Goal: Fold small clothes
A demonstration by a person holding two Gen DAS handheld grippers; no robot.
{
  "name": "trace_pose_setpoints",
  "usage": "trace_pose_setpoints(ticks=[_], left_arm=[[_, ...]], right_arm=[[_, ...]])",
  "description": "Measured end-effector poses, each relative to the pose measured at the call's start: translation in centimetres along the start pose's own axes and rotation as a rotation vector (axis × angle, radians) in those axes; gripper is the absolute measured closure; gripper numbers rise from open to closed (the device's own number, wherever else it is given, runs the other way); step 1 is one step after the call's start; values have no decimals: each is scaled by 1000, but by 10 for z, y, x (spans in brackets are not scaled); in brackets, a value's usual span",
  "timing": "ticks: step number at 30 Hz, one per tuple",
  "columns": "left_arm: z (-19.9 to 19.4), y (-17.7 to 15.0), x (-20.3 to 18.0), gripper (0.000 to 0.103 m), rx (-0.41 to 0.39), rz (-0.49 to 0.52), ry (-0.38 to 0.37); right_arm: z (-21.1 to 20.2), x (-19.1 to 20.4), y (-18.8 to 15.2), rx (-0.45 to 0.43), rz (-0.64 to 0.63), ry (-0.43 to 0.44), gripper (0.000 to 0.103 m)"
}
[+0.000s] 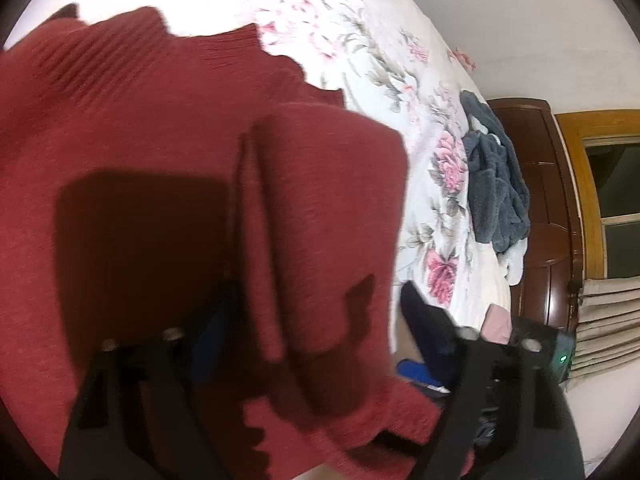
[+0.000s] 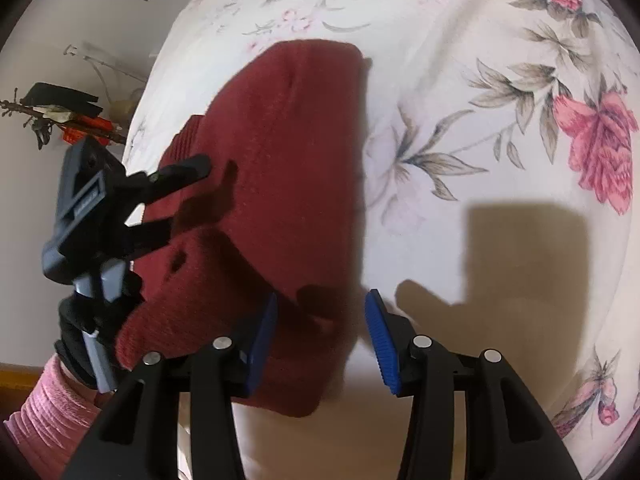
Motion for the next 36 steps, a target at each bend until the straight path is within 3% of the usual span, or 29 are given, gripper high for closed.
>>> trace_pose_setpoints(ticks=[4,7,14,19,27,36], left_arm=[[7,-2,-7,78,-2,16,34],[6,-5,-16,85,-17,52,30],[-23,-5,-30,88,-72,84,-28],[-65,4,-26,88,-107,115,-49],[-124,36,9,88,-202,100,20],[-171,62,58,88,-260,38,26]], right_arm=[[-5,-6,-5,-4,11,-5,56],[-8,-10,-9,-3,17,-3,56],[-8,-5,-16,-8,16,2,56],[-1,3,-13,-10,13,9,56],[17,36,1,0,-41,46,56],[36,74,12,25,-119,90,55]])
Point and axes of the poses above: each gripper's, at about its wrist camera, not at the fingertips, and z roughly the way its jaws point, x to its left, y to its top, the point moved 7 cm from there along z, roughly the way its jaws point, and after that the axes turned 13 degrees about -z, right-handed, at the moved point
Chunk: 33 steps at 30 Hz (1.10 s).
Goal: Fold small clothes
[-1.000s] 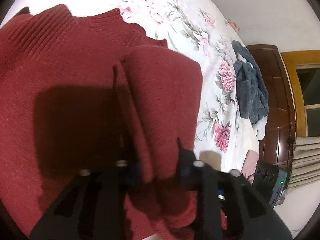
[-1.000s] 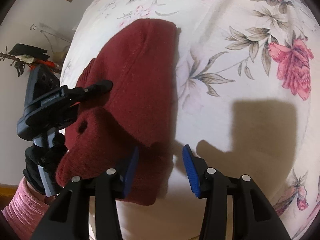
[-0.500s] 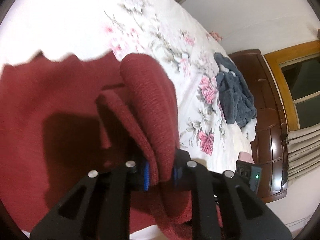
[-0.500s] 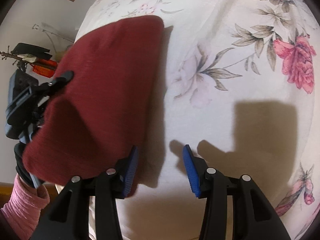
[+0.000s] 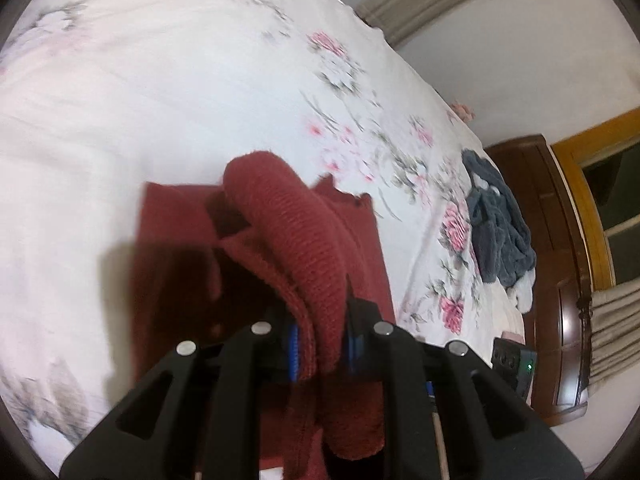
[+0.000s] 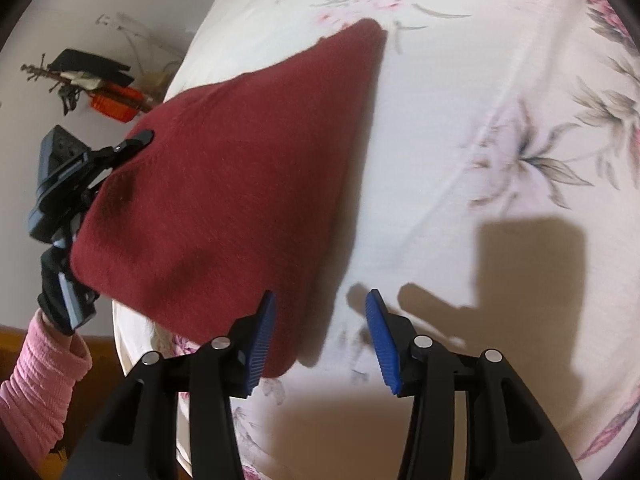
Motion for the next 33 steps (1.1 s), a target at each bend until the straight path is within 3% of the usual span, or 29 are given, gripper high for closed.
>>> trace_pose_setpoints(ticks=[8,14,18,25,27,30,32,33], left_arm=[[32,0,71,87,66,-65,107],[29,-1,76,77,79,-104,104],[-2,-14,66,72,64,-34,153],[-43,-70,53,40,82,39,169],[-37,-84,58,40,117,24,185],[-25,-96,65,45,166,-26,150],[-20,-99,64,75,180,-39,120],[-18,-99,64,81,187,-41,118]], right_arm=[[23,24,-1,47,-33,42,54],[32,36,-4,79,-49,48,52],[30,32,-8,77,-39,60,51],[32,33,-16,76,-24,79,44],[34,33,-20,83,-14,93,44],[39,39,-23,97,-14,105,44],[41,40,-24,101,-15,105,44],[41,40,-24,102,-10,110,44]])
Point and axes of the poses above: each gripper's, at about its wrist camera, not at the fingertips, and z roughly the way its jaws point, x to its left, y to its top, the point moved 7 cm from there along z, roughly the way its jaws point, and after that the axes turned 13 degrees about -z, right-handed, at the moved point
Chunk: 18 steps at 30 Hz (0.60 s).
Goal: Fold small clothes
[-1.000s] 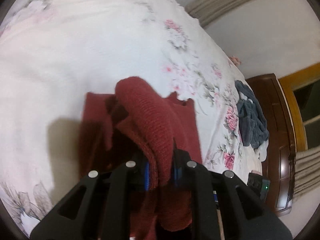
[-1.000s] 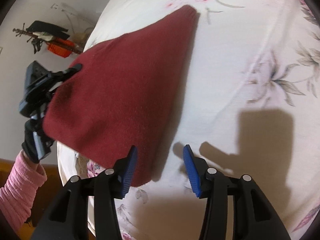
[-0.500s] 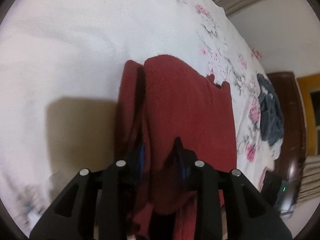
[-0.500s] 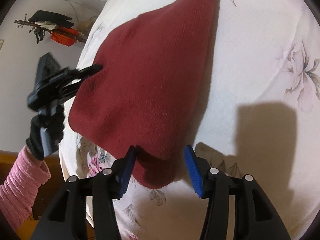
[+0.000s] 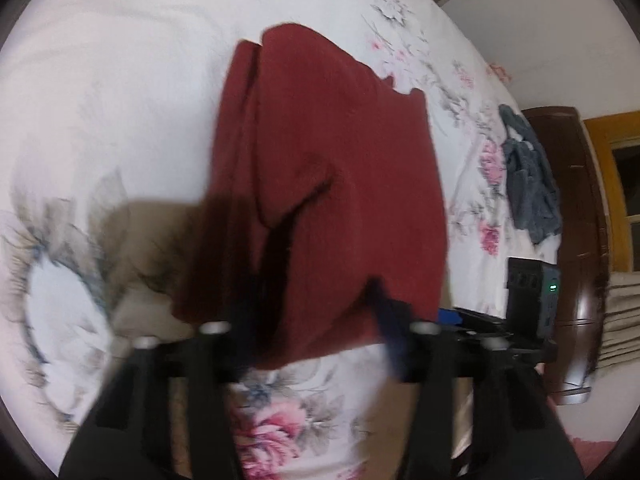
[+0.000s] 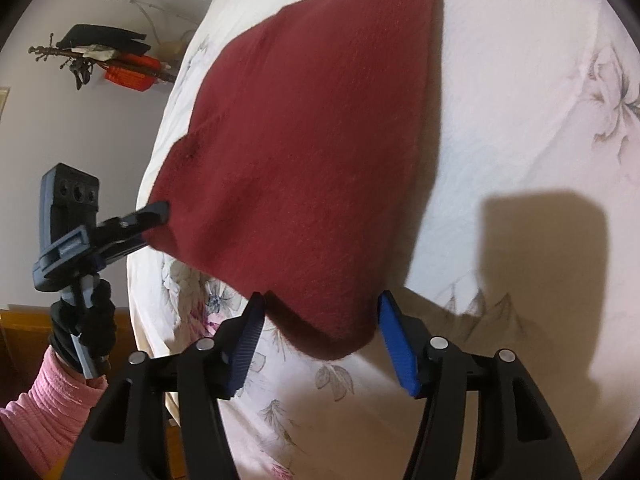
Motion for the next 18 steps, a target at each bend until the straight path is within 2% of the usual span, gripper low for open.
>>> trace_pose_setpoints(ticks=[1,2,6,8,12,15,18], left_arm=[[-1,0,0,90,-2,0,-1],[-4,2,0,93,-14,-3,-12],[-23,12,10,96,-51,-33,-50],[-25,14,24,98,-54,-43,-18],[5,10,56,98,12,-70,56],[14,13,55,97,-1,-45,67],[9,12,48,90,5,-60,53]], right_arm=[[1,3,1,-1,6,5,44],[1,4,2,-4,10,7,44],[0,6,4,-16,13,26,44],[1,5,5,-18,15,36,44],[10,9,8,-4,7,26,44],[11,7,8,5,1,19,44],[8,6,10,9,-11,13,44]])
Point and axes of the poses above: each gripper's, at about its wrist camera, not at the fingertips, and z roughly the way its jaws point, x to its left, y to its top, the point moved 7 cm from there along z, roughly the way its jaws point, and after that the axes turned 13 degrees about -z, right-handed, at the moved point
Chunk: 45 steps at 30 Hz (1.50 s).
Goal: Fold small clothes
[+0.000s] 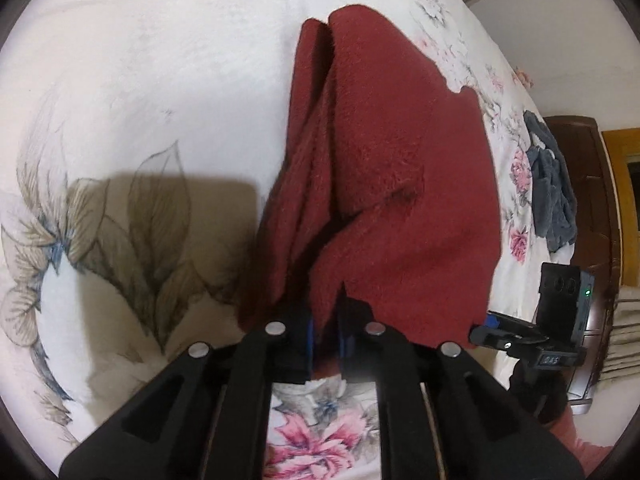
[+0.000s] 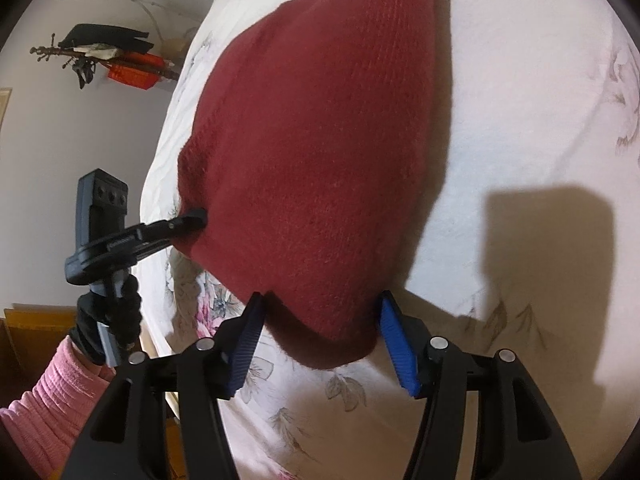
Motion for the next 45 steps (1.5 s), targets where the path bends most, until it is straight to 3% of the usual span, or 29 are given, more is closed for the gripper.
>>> trace_pose_setpoints(ticks=[3,5,6,12,22,24,29,31,33,35,38,42,45], left_arm=[[-17,0,-13,81,-14,25,-13],[-30,6,-19,48,-38,46,-26],[-34,12,-24,45,-52,60,-34],[-14,55,-35,42,-40,81,13],[31,90,-44,40,38,92,-40],[38,93,-47,36,52,101,-48],[54,91,-62,15,68,158,-36],[57,88,-66,16,60,190,-1],[57,84,-67,26,38,228,39],[52,82,-67,53,45,213,5],[44,78,-66,72,55,175,-60],[28,60,-79,78,51,158,-144],[7,29,-98,78,64,165,-225]], right_arm=[[-10,-3,8,-24,-23,-22,44],[-17,-6,14,-44,-18,-21,41],[-20,-7,19,-53,-15,-24,40],[-26,-19,48,-95,-15,-34,39],[2,-39,73,-135,65,96,29],[8,-42,77,-138,81,120,28],[24,-50,84,-144,131,189,28],[29,-51,88,-151,149,206,31],[27,-49,88,-161,149,207,40],[20,-46,86,-180,137,215,52],[4,-37,84,-206,116,243,59],[-28,-13,78,-238,67,277,61],[-58,-5,61,-248,45,298,61]])
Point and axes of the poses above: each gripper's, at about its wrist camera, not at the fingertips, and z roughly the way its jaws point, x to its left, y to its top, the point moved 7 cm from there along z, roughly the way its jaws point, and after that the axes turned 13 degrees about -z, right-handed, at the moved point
